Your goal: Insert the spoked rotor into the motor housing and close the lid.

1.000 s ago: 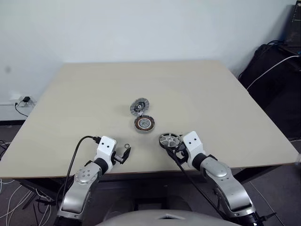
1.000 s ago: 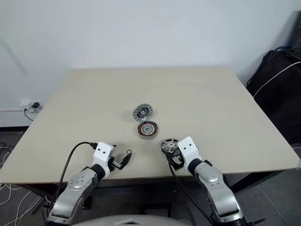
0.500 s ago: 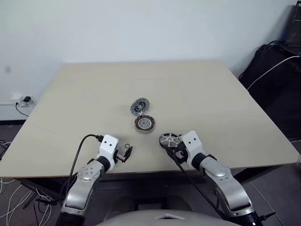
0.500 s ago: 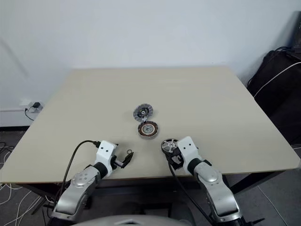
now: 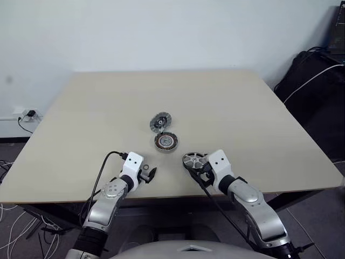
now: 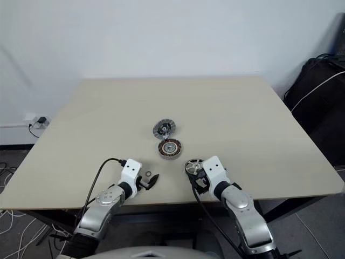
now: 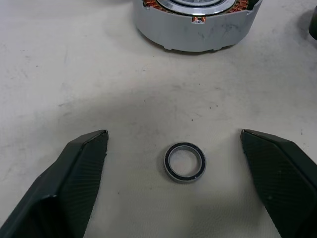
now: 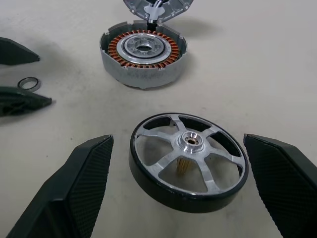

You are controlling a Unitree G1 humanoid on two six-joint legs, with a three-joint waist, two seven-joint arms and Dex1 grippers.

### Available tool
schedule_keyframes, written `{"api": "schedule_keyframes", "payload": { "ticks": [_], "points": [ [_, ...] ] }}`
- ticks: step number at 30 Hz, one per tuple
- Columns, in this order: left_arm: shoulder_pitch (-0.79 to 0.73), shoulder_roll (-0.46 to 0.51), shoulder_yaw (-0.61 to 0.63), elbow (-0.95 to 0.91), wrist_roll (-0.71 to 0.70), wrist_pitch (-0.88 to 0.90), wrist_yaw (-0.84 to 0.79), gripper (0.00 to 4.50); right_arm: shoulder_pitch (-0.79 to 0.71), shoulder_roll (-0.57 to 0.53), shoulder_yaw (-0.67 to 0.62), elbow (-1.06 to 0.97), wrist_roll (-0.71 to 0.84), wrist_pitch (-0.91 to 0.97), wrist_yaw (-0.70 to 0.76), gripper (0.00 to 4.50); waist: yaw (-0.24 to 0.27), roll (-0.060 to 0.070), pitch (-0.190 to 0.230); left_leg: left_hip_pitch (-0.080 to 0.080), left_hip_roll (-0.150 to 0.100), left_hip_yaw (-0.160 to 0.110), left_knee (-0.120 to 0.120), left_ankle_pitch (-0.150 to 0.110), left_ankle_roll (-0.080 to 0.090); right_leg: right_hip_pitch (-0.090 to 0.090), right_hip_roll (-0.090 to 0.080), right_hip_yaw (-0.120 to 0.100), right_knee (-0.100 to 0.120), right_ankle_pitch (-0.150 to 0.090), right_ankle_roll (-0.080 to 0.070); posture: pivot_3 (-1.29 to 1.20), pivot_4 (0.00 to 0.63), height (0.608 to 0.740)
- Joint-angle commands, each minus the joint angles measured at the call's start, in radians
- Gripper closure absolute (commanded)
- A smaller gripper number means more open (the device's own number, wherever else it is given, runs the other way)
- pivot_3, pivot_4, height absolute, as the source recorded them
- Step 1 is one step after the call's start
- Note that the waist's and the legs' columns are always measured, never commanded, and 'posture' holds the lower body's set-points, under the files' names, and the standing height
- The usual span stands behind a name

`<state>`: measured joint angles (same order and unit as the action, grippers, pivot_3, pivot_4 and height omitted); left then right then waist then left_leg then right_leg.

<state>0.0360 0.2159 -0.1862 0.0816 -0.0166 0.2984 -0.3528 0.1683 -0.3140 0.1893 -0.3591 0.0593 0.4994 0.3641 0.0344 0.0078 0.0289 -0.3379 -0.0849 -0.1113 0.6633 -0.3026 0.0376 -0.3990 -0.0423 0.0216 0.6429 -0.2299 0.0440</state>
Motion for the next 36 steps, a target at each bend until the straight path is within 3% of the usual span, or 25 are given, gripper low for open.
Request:
{"api": "schedule_keyframes", "payload": {
  "ticks": [1,9,16,22,27,36],
  "points": [
    [0.001,0.010,0.007,0.010,0.008,0.023,-0.001,1.23,-0.004,0.003,-0.014,-0.027,0.001,-0.026,-0.006,0.00,-0.001,0.000,-0.001,0.000,0.000,0.000,0.000,0.000,0.000,0.000,0.000,0.000,0.000,0.000,0.000,0.00,0.000,0.740],
    [0.069,0.042,0.017,-0.061,0.001,0.066,-0.011,3.80,0.005,0.002,-0.016,-0.032,0.002,-0.028,-0.006,0.00,-0.009,0.002,-0.007,0.002,0.000,0.000,0.000,0.000,0.000,0.001,0.000,0.000,0.000,0.000,0.000,0.00,0.000,0.740],
    [0.101,0.063,0.024,-0.193,-0.031,0.112,-0.047,3.83,-0.008,0.004,-0.012,-0.021,0.002,-0.025,-0.002,0.00,-0.013,0.002,-0.007,0.002,0.000,0.000,-0.001,0.000,0.000,0.001,0.000,0.000,0.000,0.000,0.000,0.00,0.000,0.740],
    [-0.015,-0.031,0.017,-0.184,-0.066,0.033,-0.039,3.83,-0.028,0.009,0.001,-0.004,0.000,-0.025,0.004,0.00,0.000,-0.001,-0.005,0.001,0.000,0.000,0.001,0.000,-0.001,0.001,0.000,0.000,0.000,0.000,0.001,0.00,0.000,0.740],
    [-0.142,-0.105,0.004,-0.046,-0.050,-0.061,-0.026,3.83,-0.035,0.012,0.005,0.001,-0.002,-0.028,0.005,0.00,0.004,0.000,-0.006,0.000,-0.001,-0.001,0.001,0.000,-0.001,0.001,0.000,0.000,0.000,0.001,0.001,0.00,0.000,0.740],
    [-0.405,-0.204,0.034,0.363,-0.017,-0.181,0.059,3.83,-0.028,0.023,0.002,-0.014,-0.006,-0.034,-0.013,0.00,0.004,-0.001,-0.006,-0.005,-0.002,-0.001,0.001,0.003,-0.003,0.001,0.000,0.000,-0.001,0.001,0.001,0.00,0.000,0.740]
  ]
}}
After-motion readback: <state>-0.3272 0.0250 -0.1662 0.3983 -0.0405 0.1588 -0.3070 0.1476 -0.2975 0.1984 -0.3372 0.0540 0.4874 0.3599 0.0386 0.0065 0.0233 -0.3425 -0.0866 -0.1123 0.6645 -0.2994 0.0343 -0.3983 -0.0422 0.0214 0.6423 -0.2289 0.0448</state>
